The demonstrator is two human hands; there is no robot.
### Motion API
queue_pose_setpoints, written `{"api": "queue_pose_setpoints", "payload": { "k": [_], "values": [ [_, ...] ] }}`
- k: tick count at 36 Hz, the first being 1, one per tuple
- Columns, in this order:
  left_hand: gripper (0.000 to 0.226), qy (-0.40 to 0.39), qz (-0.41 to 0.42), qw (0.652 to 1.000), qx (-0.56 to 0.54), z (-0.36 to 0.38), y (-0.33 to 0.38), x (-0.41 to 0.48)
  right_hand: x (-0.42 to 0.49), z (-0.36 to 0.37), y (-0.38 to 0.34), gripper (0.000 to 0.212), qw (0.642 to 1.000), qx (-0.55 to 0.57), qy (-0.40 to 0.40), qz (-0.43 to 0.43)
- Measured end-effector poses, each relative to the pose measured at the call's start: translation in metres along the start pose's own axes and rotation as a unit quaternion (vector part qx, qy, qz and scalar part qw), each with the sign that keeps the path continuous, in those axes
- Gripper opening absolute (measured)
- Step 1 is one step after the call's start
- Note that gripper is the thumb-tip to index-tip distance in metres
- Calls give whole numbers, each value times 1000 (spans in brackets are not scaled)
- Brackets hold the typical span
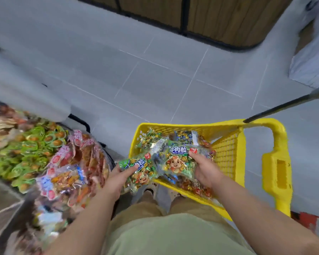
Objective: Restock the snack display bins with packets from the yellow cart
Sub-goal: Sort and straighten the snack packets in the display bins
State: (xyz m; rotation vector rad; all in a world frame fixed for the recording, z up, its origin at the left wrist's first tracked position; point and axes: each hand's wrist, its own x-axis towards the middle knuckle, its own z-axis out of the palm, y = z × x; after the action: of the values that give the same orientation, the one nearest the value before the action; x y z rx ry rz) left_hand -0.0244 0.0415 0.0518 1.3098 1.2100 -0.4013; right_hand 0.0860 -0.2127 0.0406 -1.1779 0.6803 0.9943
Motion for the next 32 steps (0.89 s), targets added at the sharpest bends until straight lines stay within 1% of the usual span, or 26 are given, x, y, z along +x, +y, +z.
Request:
{"api": "queue_pose_setpoints", "payload": {
  "k": [1, 2, 3, 5, 7, 10, 14, 15, 18, 19, 23, 26, 29, 32],
  "values": [
    [104, 22, -1, 1000, -3, -5, -12, -6, -2, 5, -2, 33, 999, -27, -28, 12],
    [114, 42, 0, 999, -20, -10, -23, -14, -3, 11, -3, 23, 997, -55, -57, 24],
    [120, 57, -1, 997, -46, -15, -34, -24, -3, 15, -2, 19, 994, -77, -72, 40],
    [124, 85, -5, 991, -101, -22, -58, -42, -2, 26, 0, 20, 985, -139, -83, 59],
    [125, 117, -21, 982, -144, -26, -84, -60, -1, 39, 7, 25, 971, -204, -98, 77],
    [111, 162, -50, 961, -217, -31, -126, -87, -3, 58, 26, 27, 946, -278, -120, 114],
    [83, 197, -87, 926, -310, -36, -187, -113, -9, 79, 60, 24, 920, -336, -150, 135],
    [75, 205, -93, 919, -324, -37, -201, -119, -12, 85, 69, 23, 914, -348, -156, 139],
    [44, 238, -96, 897, -361, -40, -240, -141, -22, 104, 104, 23, 895, -385, -166, 155],
    [39, 248, -95, 888, -375, -41, -253, -148, -25, 110, 117, 24, 888, -398, -170, 157],
    [41, 274, -97, 847, -446, -50, -303, -178, -45, 135, 172, 27, 856, -454, -185, 162],
    [46, 291, -96, 826, -473, -60, -344, -201, -65, 151, 216, 28, 819, -513, -204, 160],
    [45, 304, -85, 804, -503, -73, -386, -225, -84, 162, 262, 47, 777, -579, -212, 130],
    [39, 323, -81, 784, -524, -88, -423, -245, -102, 172, 305, 46, 767, -597, -206, 110]
  ]
}}
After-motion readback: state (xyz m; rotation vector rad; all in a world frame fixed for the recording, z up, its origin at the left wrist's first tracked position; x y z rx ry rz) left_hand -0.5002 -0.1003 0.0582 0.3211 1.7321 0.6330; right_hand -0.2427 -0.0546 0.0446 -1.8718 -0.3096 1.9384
